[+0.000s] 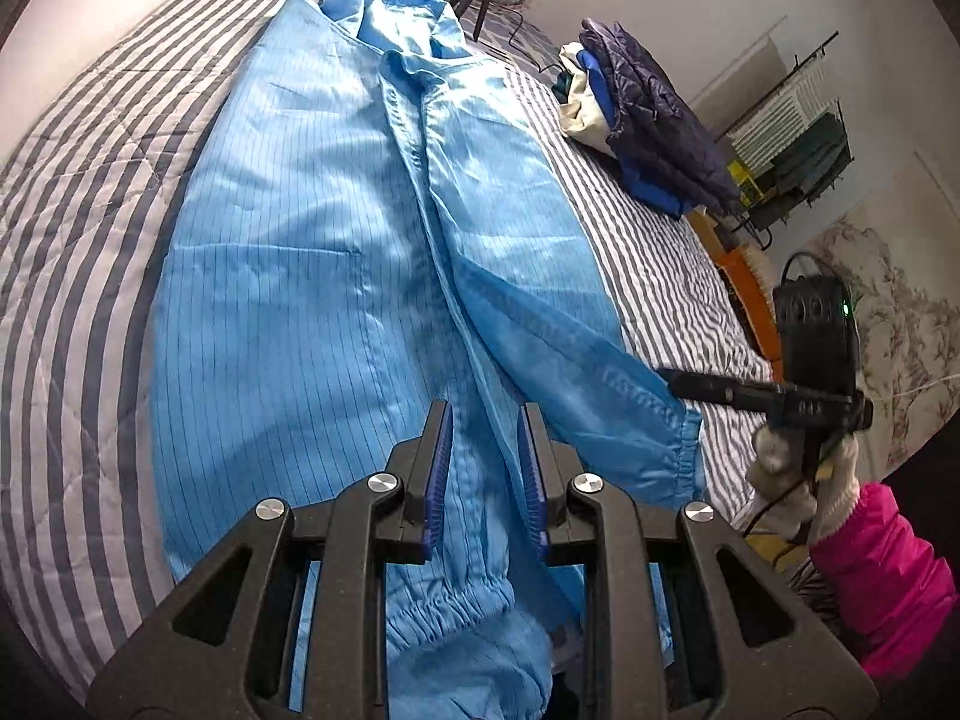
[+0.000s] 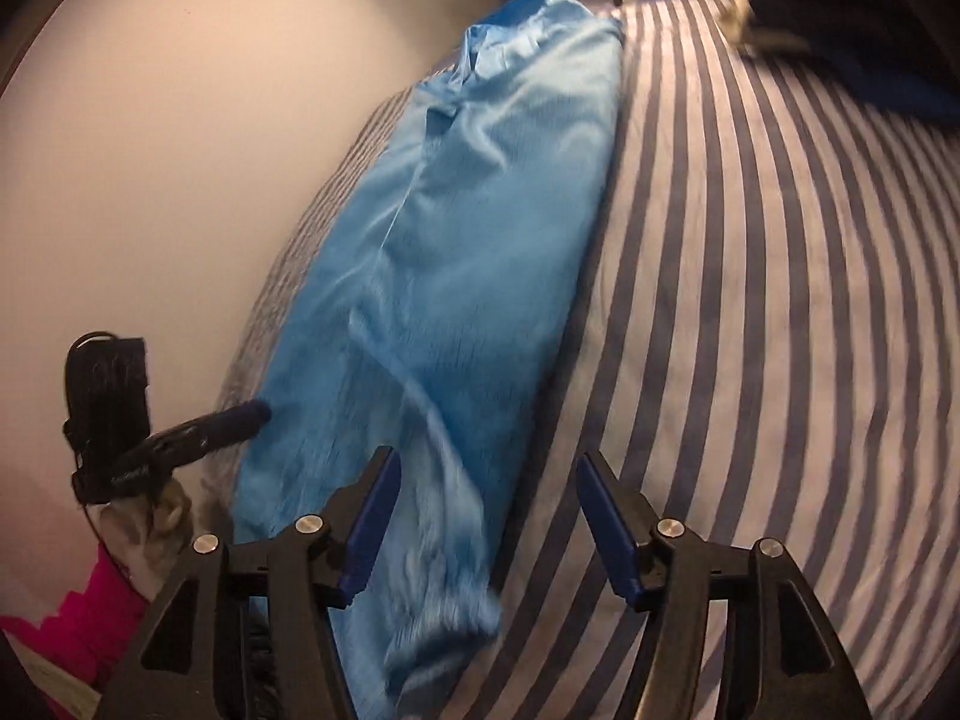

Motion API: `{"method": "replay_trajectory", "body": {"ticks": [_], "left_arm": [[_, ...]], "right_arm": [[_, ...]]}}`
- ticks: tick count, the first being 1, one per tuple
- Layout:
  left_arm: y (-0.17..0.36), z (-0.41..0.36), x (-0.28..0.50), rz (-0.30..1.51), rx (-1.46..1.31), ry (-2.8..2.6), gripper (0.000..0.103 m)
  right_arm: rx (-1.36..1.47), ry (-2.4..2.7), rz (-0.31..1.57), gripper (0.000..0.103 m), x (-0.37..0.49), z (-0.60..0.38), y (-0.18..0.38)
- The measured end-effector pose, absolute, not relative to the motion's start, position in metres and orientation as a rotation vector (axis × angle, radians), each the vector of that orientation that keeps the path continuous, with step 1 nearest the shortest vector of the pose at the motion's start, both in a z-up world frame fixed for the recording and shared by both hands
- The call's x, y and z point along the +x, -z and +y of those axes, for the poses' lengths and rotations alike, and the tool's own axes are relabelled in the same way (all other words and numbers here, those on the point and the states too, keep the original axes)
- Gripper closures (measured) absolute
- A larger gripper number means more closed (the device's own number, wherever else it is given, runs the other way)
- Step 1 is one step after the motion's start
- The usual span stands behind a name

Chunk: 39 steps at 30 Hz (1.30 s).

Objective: Fold large clothes

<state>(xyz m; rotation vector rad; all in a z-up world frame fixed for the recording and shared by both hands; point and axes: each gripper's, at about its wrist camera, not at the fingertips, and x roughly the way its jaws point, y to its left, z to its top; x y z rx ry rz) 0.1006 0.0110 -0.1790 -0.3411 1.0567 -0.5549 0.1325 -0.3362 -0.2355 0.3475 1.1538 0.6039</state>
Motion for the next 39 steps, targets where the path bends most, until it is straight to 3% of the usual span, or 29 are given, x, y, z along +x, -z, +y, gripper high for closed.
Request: {"method": "replay_trajectory", "body": {"ticks": [1, 4, 7, 8, 12, 16, 19, 22, 23, 25, 31, 39], "left_arm": [[0.178, 0.011, 0.099, 1.055, -0.342, 0.553, 0.081], [0.176, 0.012, 0.097, 1.044, -0.341, 0.538, 0.081], [0.172, 0.015, 0.097, 1.024, -0.341, 0.517, 0.081], [0.171, 0.017, 0.097, 1.018, -0.345, 0.513, 0.081], [0.166, 0.029, 0.095, 0.995, -0.350, 0.490, 0.081], [0.165, 0.046, 0.092, 0.984, -0.358, 0.452, 0.081], [0.168, 0.066, 0.086, 0.985, -0.386, 0.414, 0.081], [0.170, 0.086, 0.079, 0.984, -0.400, 0.384, 0.080], [0.172, 0.093, 0.076, 0.985, -0.401, 0.370, 0.077], [0.176, 0.107, 0.071, 0.986, -0.418, 0.336, 0.060], [0.203, 0.128, 0.063, 1.080, -0.495, 0.324, 0.059], [0.234, 0.112, 0.052, 1.174, -0.527, 0.400, 0.059]], "right_arm": [[0.348, -0.614, 1.161, 0.043, 0.125, -0.333, 0.236], [0.270, -0.644, 1.178, 0.078, 0.108, -0.315, 0.232], [0.211, -0.686, 1.159, 0.092, 0.094, -0.294, 0.218], [0.196, -0.698, 1.154, 0.092, 0.092, -0.285, 0.214], [0.071, -0.767, 1.134, 0.088, 0.069, -0.242, 0.202], [-0.033, -0.836, 1.232, 0.057, 0.051, -0.196, 0.229], [-0.126, -0.820, 1.233, 0.056, 0.036, -0.187, 0.237], [0.020, -0.835, 1.190, 0.056, 0.035, -0.216, 0.221], [0.083, -0.828, 1.165, 0.057, 0.037, -0.230, 0.215], [0.203, -0.771, 1.107, 0.055, 0.040, -0.264, 0.206], [0.335, -0.555, 1.134, 0.051, 0.048, -0.326, 0.234], [0.455, -0.598, 1.174, 0.046, 0.047, -0.321, 0.269]]}}
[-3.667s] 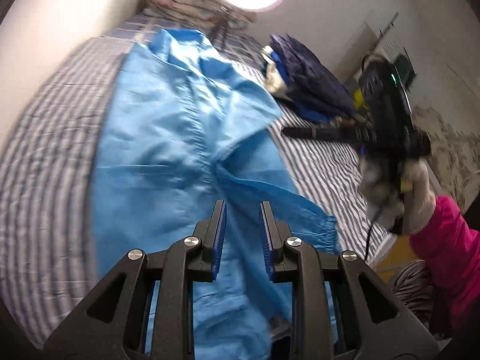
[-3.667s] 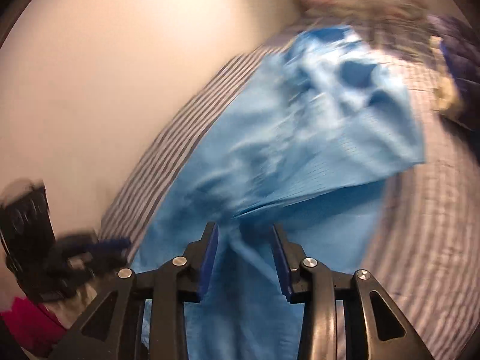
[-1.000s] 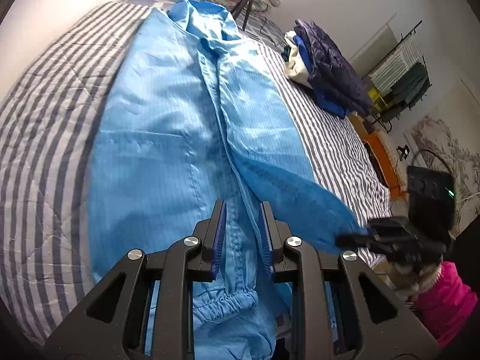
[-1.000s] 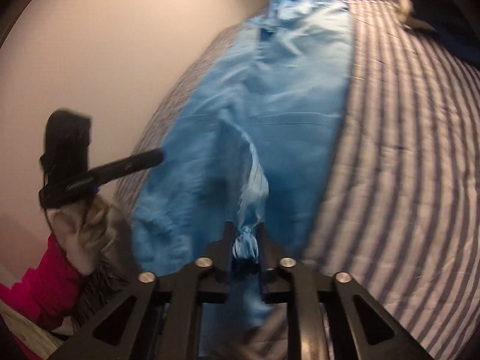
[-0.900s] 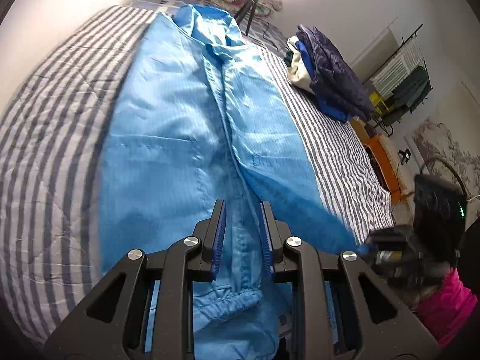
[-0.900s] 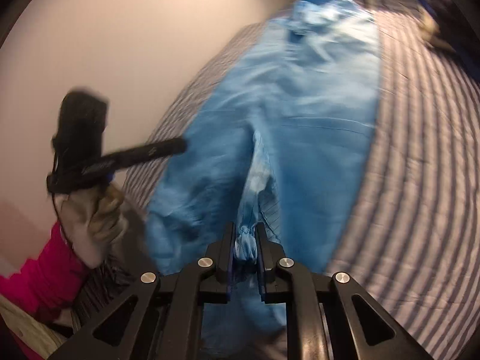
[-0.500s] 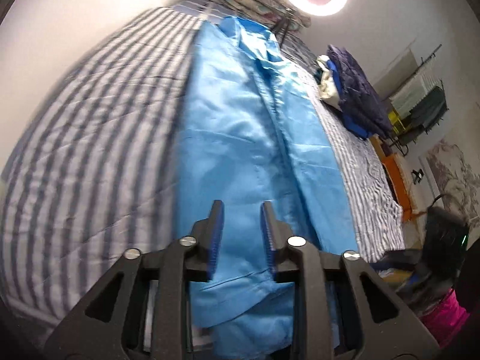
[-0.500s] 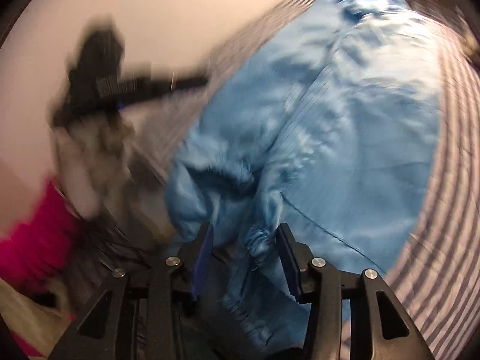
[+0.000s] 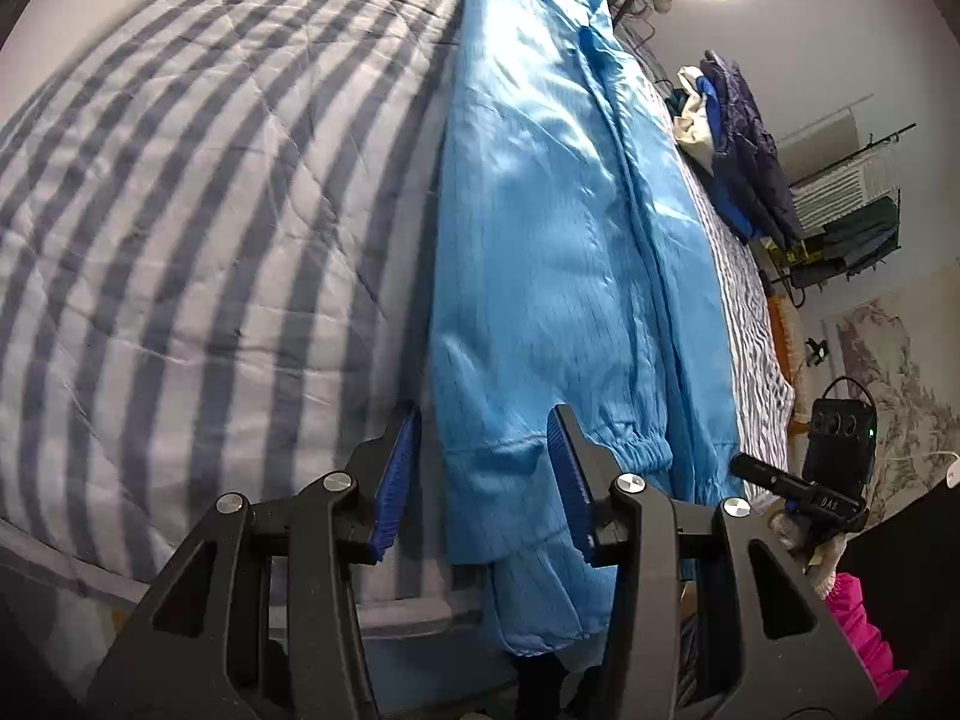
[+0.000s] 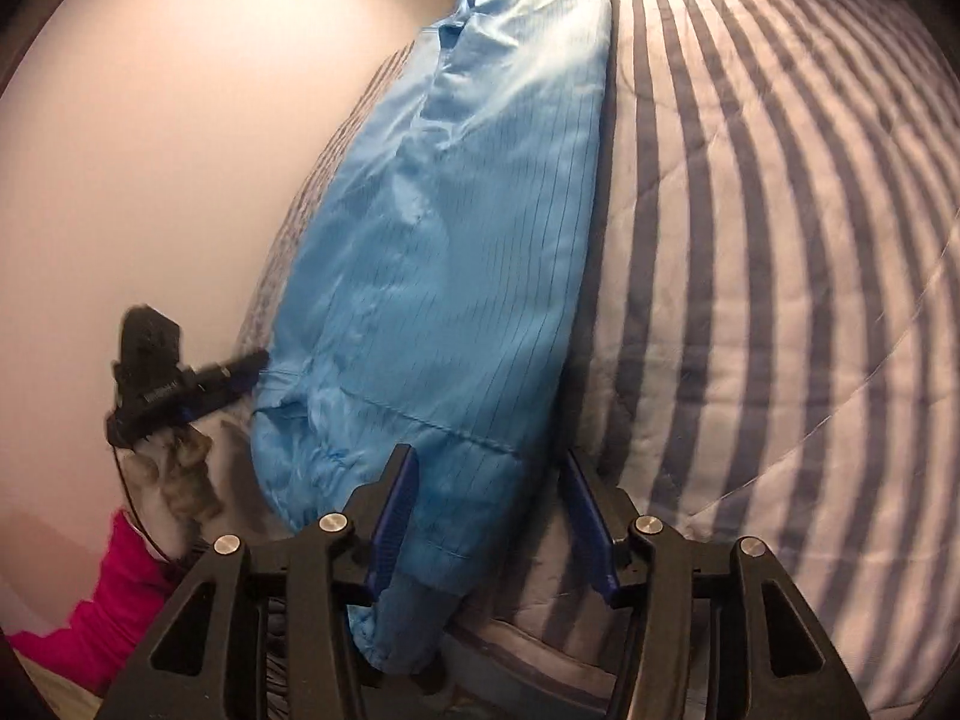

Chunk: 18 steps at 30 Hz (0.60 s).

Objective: Fold large clothes

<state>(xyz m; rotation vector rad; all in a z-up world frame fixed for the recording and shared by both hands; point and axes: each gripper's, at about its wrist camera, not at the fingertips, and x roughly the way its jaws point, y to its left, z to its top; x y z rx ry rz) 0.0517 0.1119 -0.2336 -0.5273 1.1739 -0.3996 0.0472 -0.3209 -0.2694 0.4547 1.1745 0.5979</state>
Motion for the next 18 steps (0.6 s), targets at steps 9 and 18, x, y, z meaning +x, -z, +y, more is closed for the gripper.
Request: {"method": "replay_trajectory", "body": {"ticks": [9, 18], "left_arm": [[0.221, 0.097, 0.037, 1.155, -0.498, 0.451, 0.100], [0.230, 0.108, 0.033, 1.178, -0.534, 0.443, 0.081]], "right_arm": [[0.516, -0.593, 1.160, 0.100, 0.053, -0.300, 0.270], [0.517, -0.551, 1.161, 0.069, 0.043, -0.307, 0.271]]}}
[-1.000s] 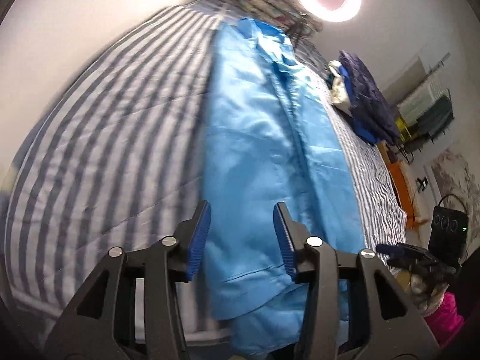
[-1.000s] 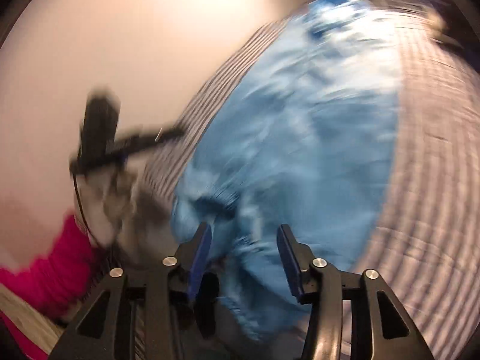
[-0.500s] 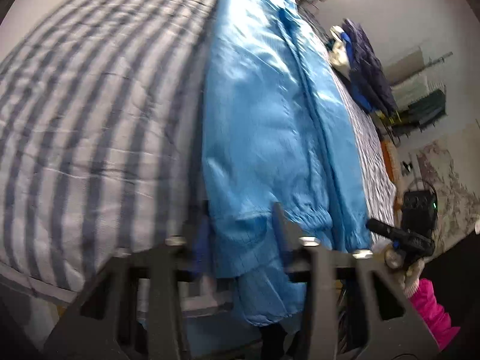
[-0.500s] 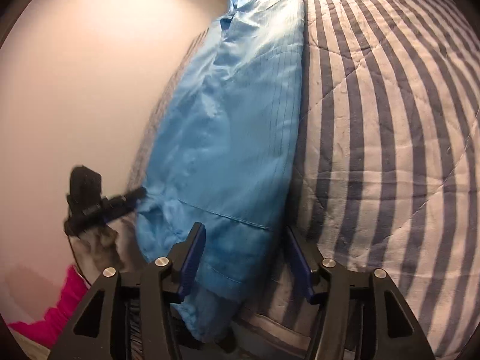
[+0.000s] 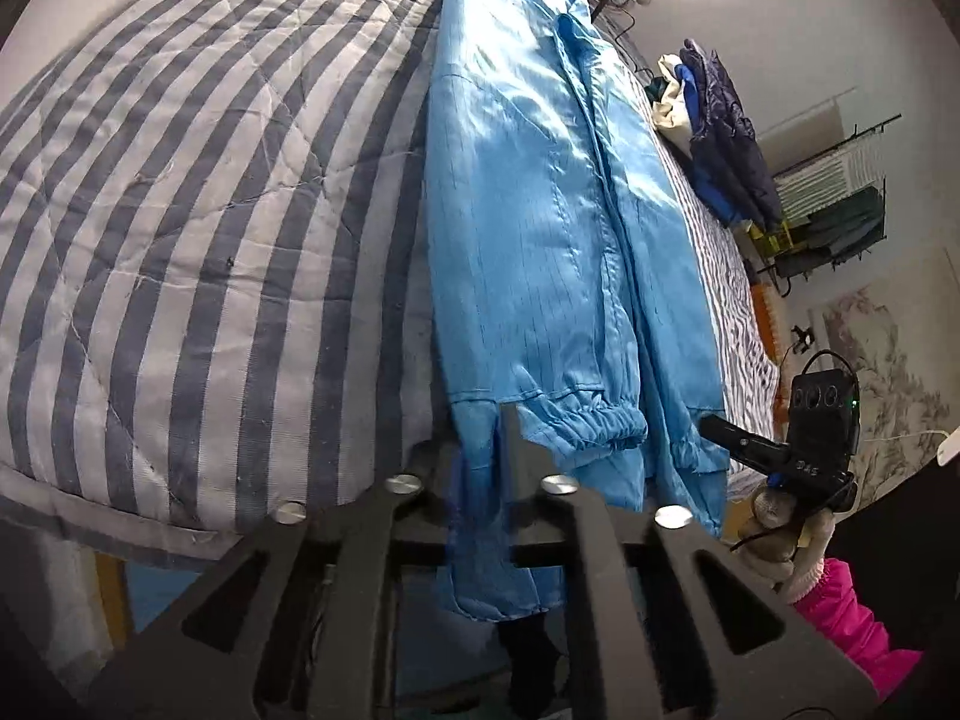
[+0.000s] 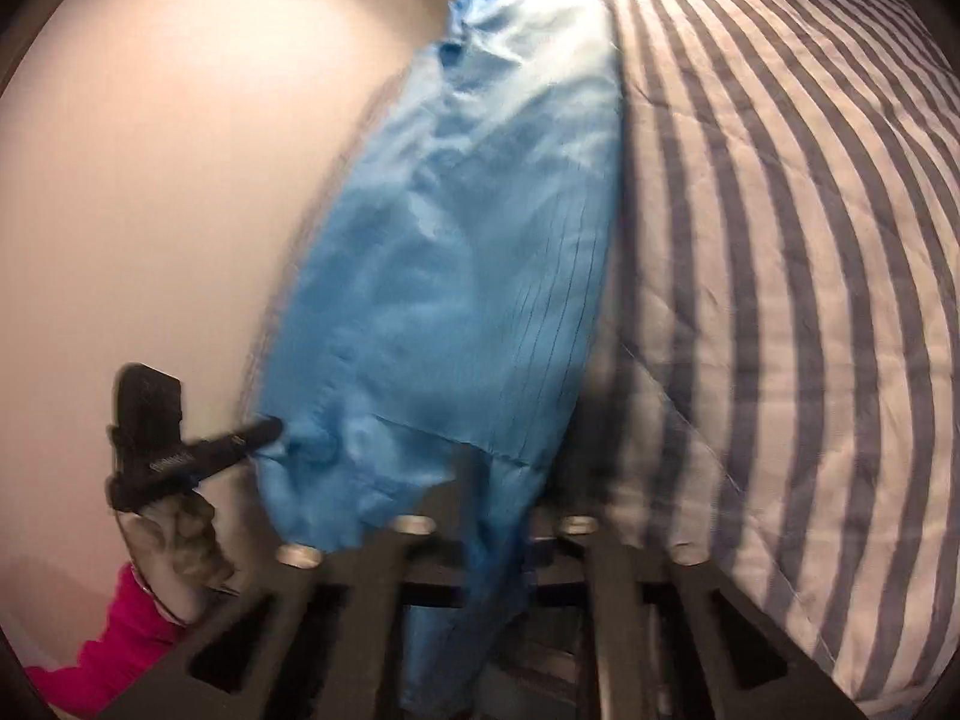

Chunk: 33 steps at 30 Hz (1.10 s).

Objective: Fold large clothes
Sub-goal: 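Grasp the coat hem with the left gripper while the right gripper grasps the hem beside it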

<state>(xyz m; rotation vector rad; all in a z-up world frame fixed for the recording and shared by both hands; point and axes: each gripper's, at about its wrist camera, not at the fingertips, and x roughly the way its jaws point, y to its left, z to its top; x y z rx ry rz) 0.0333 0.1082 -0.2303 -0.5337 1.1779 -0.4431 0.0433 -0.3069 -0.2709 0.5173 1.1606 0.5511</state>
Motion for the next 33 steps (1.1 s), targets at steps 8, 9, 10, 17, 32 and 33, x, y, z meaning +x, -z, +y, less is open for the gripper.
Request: {"method": "replay_trajectory", "body": {"ticks": [8, 9, 10, 17, 32, 33], "left_arm": [[0.230, 0.084, 0.034, 1.170, -0.429, 0.469, 0.100], [0.226, 0.086, 0.033, 1.164, -0.456, 0.472, 0.100], [0.224, 0.088, 0.033, 1.159, -0.470, 0.472, 0.100], [0.216, 0.105, 0.032, 1.139, -0.597, 0.477, 0.101], [0.146, 0.111, 0.100, 0.972, -0.723, 0.515, 0.101], [0.144, 0.109, 0.108, 0.964, -0.725, 0.510, 0.101]], "right_arm": [[0.441, -0.630, 1.171, 0.088, 0.037, -0.290, 0.274], [0.442, -0.636, 1.172, 0.094, 0.038, -0.289, 0.274], [0.471, -0.638, 1.175, 0.097, 0.040, -0.289, 0.273], [0.545, -0.633, 1.197, 0.099, 0.051, -0.294, 0.272], [0.702, -0.677, 1.056, 0.099, 0.091, -0.314, 0.205], [0.702, -0.669, 1.049, 0.099, 0.097, -0.315, 0.204]]}}
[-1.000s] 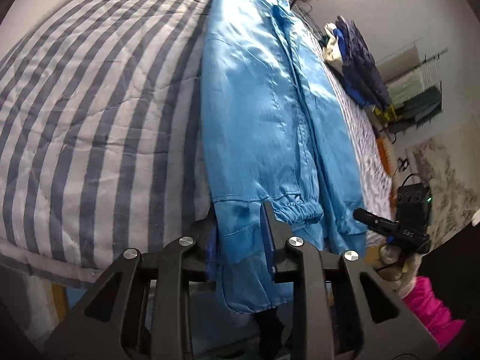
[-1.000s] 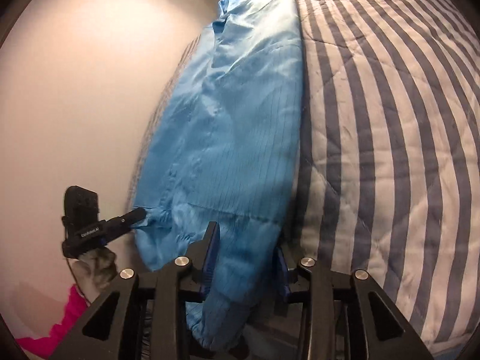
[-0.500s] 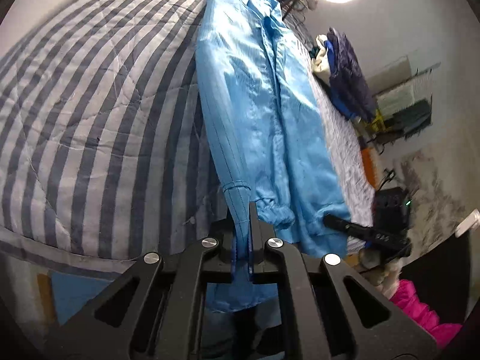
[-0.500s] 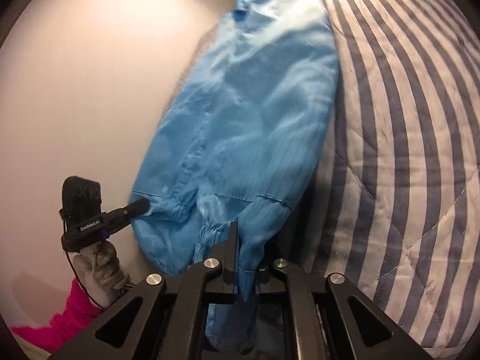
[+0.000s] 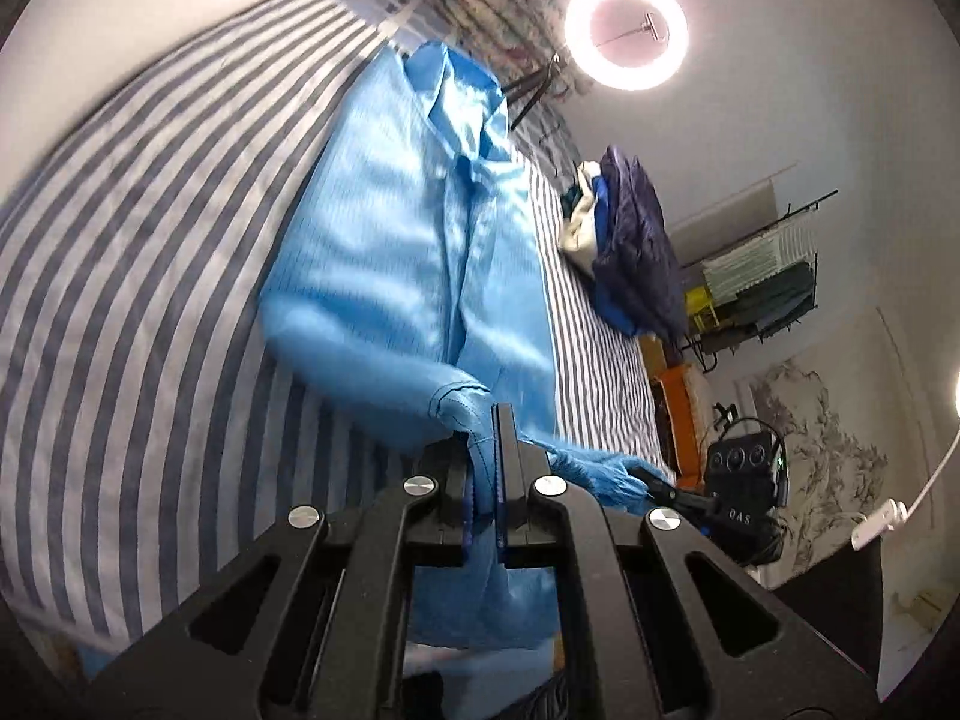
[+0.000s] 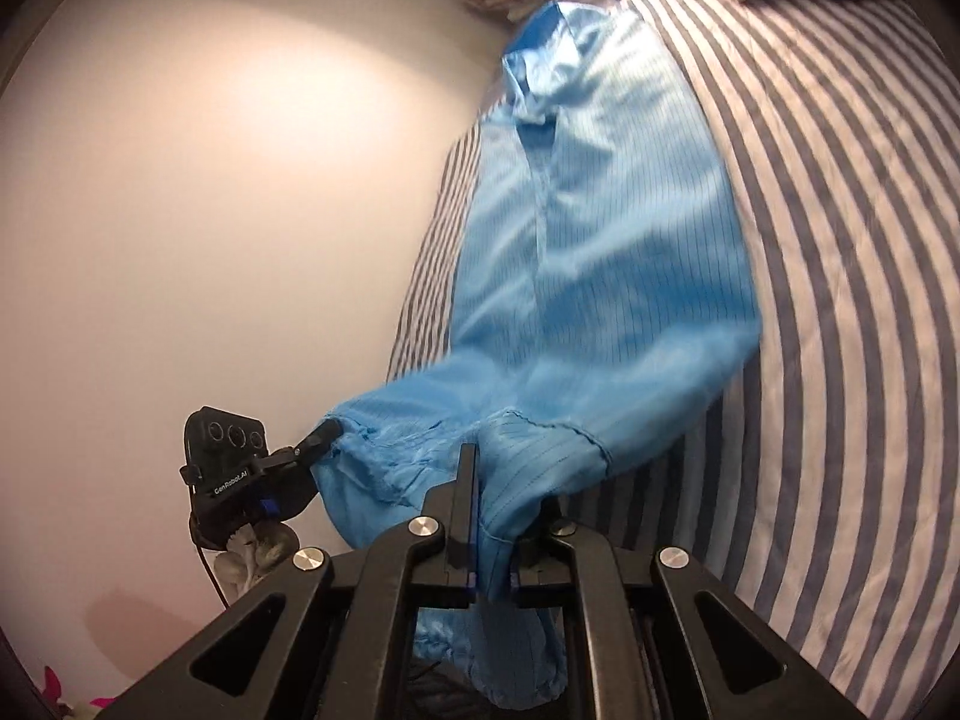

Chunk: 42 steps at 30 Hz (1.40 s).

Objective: Fold large clothes
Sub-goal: 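Grasp the coat hem with the left gripper while the right gripper grasps the hem beside it, then lift the hem with both grippers and fold it up over the coat body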

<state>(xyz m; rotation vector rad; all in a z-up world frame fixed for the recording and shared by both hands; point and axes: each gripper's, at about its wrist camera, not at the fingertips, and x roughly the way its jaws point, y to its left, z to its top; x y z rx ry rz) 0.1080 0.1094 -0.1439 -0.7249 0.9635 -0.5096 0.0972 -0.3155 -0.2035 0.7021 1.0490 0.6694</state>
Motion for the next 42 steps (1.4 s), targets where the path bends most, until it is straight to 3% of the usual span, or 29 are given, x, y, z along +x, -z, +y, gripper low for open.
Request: {"method": "replay_trajectory", "body": {"ticks": [15, 28, 31, 32, 33, 34, 35, 36, 37, 39, 42], "left_arm": [[0.176, 0.089, 0.222, 0.965, -0.711, 0.399, 0.101], [0.214, 0.100, 0.246, 1.020, -0.703, 0.347, 0.101], [0.217, 0.101, 0.248, 1.030, -0.697, 0.350, 0.101], [0.216, 0.101, 0.248, 1.026, -0.696, 0.360, 0.097], [0.214, 0.101, 0.249, 1.017, -0.689, 0.374, 0.087], [0.212, 0.102, 0.250, 1.005, -0.689, 0.387, 0.074], [0.209, 0.103, 0.250, 0.991, -0.692, 0.391, 0.067], [0.205, 0.104, 0.249, 0.975, -0.687, 0.380, 0.052], [0.202, 0.107, 0.249, 0.958, -0.688, 0.369, 0.045], [0.195, 0.113, 0.248, 0.932, -0.695, 0.369, 0.045], [0.182, 0.123, 0.242, 0.904, -0.674, 0.381, 0.045]], "right_arm": [[0.679, -0.542, 0.990, 0.099, 0.217, -0.310, 0.220], [0.612, -0.472, 1.054, 0.099, 0.266, -0.288, 0.251], [0.586, -0.468, 1.057, 0.094, 0.267, -0.285, 0.250], [0.582, -0.472, 1.054, 0.091, 0.267, -0.285, 0.250], [0.580, -0.477, 1.048, 0.088, 0.267, -0.286, 0.248], [0.581, -0.474, 1.044, 0.079, 0.267, -0.287, 0.247], [0.587, -0.460, 1.032, 0.064, 0.266, -0.290, 0.245], [0.595, -0.451, 1.020, 0.060, 0.263, -0.295, 0.242], [0.605, -0.452, 1.012, 0.053, 0.262, -0.300, 0.240], [0.656, -0.459, 0.983, 0.046, 0.258, -0.315, 0.234], [0.694, -0.460, 0.933, 0.047, 0.248, -0.333, 0.222]]}}
